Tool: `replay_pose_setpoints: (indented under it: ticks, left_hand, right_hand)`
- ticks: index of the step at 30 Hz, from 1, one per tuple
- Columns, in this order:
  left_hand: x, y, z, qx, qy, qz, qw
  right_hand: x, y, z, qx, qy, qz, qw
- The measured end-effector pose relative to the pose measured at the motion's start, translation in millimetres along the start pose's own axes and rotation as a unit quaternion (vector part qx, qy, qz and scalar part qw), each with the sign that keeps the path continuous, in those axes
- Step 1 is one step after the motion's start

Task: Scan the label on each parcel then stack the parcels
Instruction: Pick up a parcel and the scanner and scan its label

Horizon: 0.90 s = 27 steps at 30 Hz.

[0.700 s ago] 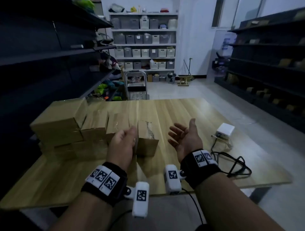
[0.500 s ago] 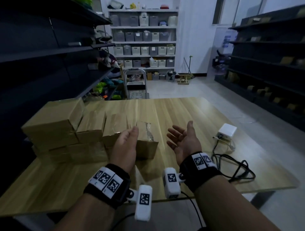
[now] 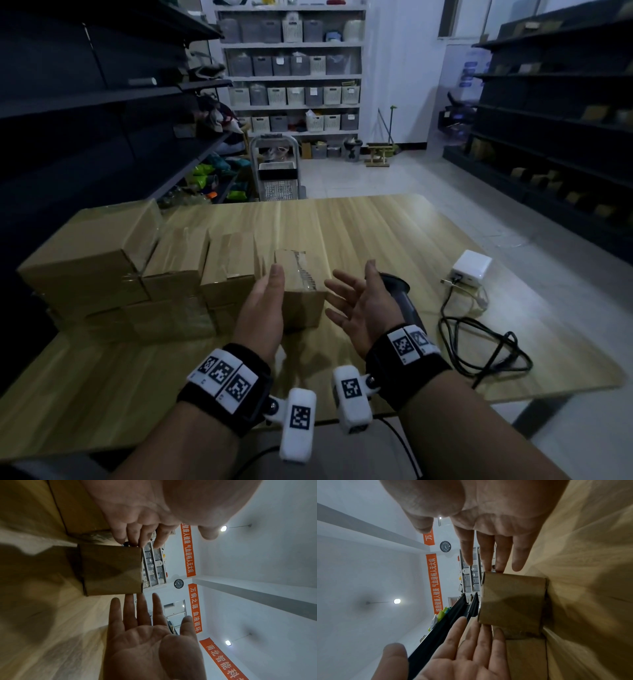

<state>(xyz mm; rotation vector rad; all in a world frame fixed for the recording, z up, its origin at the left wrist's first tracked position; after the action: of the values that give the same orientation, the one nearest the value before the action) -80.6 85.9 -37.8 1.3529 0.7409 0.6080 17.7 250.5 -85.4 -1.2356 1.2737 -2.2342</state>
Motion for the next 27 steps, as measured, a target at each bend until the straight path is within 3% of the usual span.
replay_pose_setpoints:
  ticks: [12,18,21,24,27]
  left_hand:
    - [43.9,27.6,-19.8,0.039,-0.107,-0.121,0.986]
    - [54.4,8.0,-38.3,0.036,-0.090,-0.105,0.990]
    - [42.6,2.1,-46.5,0.055,-0.004,-0.072,0.996]
    - [37.2,-8.0,-51.1,0.011,0.028,-0.026,0.999]
    - [41.9,-26.8,-62.3,-0.046,0.021,-0.021,0.998]
  right_hand:
    - [-42.9,-8.3,-9.9,0.024,0.082,0.057,0.995]
    - [-61.0,-13.9,-3.8,0.030,0.111,0.120,0.986]
    - [-61.7,-21.1,-0.3,0.015,0.100,0.107,0.989]
    - [-65.4,-24.4,-2.2,-0.002,0.110,0.089,0.990]
    - [-71.4,-24.4,-7.6,-0.013,0.125,0.078,0.989]
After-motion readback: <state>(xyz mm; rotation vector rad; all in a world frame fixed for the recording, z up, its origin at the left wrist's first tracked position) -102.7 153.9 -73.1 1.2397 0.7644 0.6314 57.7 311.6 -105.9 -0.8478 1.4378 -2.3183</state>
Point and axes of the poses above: each hand's wrist, its own z-axis away from the middle knuckle, its own x-axis out of the palm, y = z × x, the point moved 8 cm from there along -z, towards the middle knuckle, and after that the axes turned 6 degrees about -y, right-handed, at the moved point
